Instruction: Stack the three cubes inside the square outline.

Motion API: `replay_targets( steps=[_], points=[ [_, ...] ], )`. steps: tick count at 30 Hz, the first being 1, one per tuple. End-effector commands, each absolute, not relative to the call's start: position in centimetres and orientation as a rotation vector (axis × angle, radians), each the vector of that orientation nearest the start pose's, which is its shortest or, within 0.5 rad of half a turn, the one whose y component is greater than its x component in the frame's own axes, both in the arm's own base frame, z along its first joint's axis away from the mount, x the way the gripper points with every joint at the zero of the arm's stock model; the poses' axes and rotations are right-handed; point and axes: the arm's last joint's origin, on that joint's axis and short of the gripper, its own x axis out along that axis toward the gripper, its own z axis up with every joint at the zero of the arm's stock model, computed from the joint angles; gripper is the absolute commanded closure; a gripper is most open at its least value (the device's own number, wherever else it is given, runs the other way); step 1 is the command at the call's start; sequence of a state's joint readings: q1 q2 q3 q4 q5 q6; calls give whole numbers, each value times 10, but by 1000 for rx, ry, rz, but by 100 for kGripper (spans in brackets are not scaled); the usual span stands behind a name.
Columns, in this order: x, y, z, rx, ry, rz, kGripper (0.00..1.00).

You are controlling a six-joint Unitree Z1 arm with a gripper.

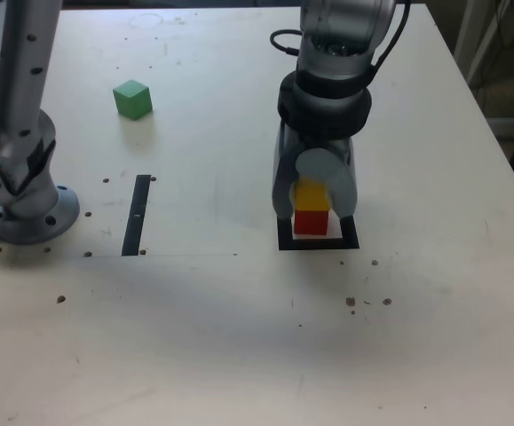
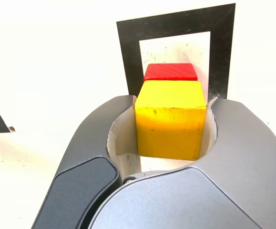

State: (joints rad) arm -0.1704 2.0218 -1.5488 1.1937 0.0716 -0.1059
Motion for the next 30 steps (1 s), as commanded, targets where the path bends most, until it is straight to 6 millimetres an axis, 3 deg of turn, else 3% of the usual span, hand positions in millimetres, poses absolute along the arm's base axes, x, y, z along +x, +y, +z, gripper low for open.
replay_targets(
  steps=[1, 3, 5, 7, 10, 13, 21, 30],
  points=[
    [356, -57, 250, 123, 1662, 16, 74],
    [356, -56, 250, 123, 1663, 17, 74],
    [356, -56, 250, 124, 1666, 18, 67],
    [355, -56, 250, 122, 1671, 15, 49],
    [353, -56, 251, 117, 1674, 11, 16],
    [351, -56, 254, 114, 1672, 12, 3],
    [344, -56, 268, 106, 1659, 7, 1],
    [313, -48, 311, 143, 1600, 26, 0]
  ],
)
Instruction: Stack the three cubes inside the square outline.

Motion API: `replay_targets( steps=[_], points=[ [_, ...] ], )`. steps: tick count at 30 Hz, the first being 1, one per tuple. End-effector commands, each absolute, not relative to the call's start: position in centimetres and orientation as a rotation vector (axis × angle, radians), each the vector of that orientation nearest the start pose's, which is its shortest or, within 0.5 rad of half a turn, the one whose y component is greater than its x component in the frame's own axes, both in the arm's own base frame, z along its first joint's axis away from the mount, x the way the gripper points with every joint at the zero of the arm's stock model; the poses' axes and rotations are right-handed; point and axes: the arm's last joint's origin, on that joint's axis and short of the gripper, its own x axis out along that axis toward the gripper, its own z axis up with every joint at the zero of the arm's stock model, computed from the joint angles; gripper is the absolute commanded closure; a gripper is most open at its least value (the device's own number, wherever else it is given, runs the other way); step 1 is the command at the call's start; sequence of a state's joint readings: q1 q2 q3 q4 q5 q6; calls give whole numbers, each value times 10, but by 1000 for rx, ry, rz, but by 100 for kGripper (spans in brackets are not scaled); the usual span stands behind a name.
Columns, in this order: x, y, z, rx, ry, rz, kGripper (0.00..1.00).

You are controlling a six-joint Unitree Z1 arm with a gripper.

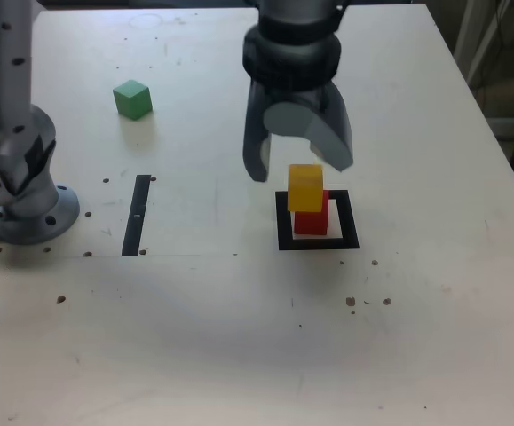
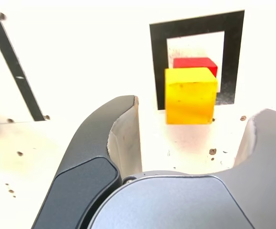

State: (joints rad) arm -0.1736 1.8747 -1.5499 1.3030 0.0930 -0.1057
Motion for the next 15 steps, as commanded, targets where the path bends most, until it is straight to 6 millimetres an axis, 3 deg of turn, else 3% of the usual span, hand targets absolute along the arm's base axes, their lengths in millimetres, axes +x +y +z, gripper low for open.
replay_targets(
  steps=[1, 6, 15],
  points=[
    [309, -45, 315, 153, 1597, 28, 0],
    [293, -19, 321, 183, 1616, 43, 0],
    [265, 53, 303, 123, 1748, 149, 1]
  ],
)
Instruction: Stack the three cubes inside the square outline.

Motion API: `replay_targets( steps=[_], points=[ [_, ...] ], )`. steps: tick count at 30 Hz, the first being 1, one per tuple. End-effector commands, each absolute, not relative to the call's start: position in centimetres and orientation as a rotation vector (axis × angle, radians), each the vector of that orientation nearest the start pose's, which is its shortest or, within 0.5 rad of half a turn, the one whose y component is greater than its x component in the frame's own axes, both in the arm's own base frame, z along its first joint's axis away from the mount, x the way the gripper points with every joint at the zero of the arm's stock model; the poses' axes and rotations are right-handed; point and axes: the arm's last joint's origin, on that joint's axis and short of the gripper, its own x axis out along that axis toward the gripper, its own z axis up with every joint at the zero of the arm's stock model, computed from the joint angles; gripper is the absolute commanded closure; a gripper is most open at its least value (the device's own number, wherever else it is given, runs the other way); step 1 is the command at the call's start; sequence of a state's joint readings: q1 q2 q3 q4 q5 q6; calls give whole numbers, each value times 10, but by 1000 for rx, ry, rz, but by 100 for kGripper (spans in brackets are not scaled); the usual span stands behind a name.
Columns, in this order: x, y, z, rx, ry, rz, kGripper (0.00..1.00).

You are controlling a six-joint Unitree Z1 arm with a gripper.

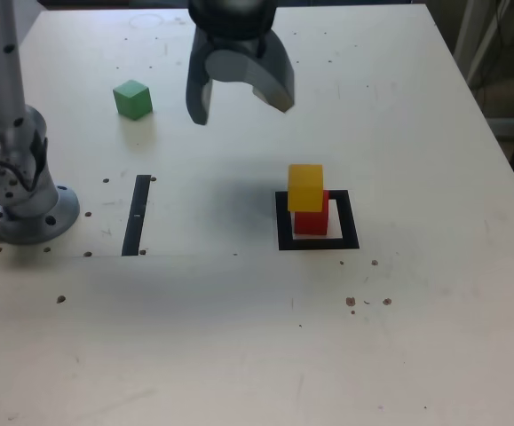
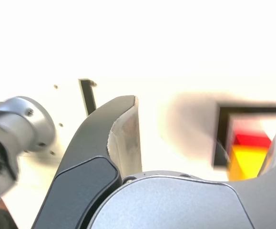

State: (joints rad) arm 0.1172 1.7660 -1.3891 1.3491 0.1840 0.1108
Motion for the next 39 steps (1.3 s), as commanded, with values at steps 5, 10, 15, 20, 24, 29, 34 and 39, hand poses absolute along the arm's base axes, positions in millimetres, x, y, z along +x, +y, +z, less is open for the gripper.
replay_targets(
  steps=[5, 10, 15, 20, 24, 29, 34, 39],
  points=[
    [243, 91, 300, 73, 1785, 228, 1],
    [219, 116, 297, 0, 1784, 324, 1],
    [191, 144, 276, -223, 1784, 491, 1],
    [164, 161, 267, -355, 1797, 585, 1],
    [146, 173, 269, -437, 1756, 667, 1],
    [136, 201, 258, -534, 1721, 756, 2],
    [130, 228, 241, -612, 1758, 755, 3],
    [128, 240, 232, -654, 1778, 732, 3]
  ],
)
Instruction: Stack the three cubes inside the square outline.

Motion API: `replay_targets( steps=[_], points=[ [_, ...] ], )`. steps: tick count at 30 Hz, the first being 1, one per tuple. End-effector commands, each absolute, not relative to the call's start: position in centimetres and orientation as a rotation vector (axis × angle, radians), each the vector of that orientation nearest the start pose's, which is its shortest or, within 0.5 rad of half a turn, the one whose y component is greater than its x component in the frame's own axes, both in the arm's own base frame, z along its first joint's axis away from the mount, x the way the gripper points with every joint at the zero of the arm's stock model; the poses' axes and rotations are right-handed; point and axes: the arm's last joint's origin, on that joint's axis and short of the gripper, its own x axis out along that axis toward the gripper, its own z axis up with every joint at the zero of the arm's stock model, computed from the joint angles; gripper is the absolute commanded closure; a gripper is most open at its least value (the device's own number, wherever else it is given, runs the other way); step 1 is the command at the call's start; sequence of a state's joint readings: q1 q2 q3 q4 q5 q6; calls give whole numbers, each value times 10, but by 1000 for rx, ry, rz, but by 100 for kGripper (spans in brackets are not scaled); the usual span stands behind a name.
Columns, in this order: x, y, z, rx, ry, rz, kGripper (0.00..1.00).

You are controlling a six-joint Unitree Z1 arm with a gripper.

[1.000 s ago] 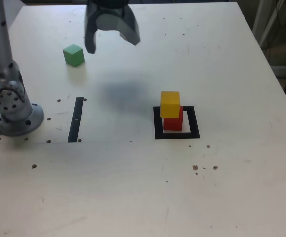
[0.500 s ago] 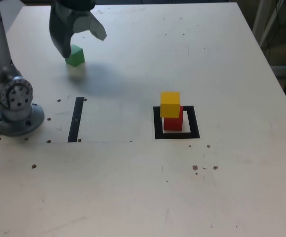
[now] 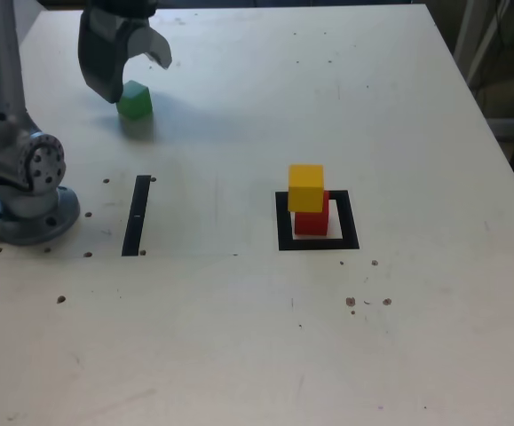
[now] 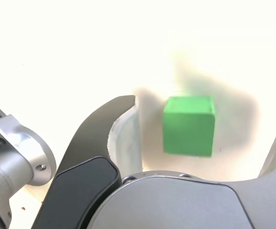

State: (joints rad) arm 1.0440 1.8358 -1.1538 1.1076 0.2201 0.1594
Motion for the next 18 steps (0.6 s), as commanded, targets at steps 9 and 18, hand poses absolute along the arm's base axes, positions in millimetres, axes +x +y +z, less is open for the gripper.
replay_targets(
  steps=[9, 18],
  points=[
    [129, 250, 216, -694, 1804, 674, 1],
    [133, 259, 215, -656, 1786, 653, 25]
  ],
)
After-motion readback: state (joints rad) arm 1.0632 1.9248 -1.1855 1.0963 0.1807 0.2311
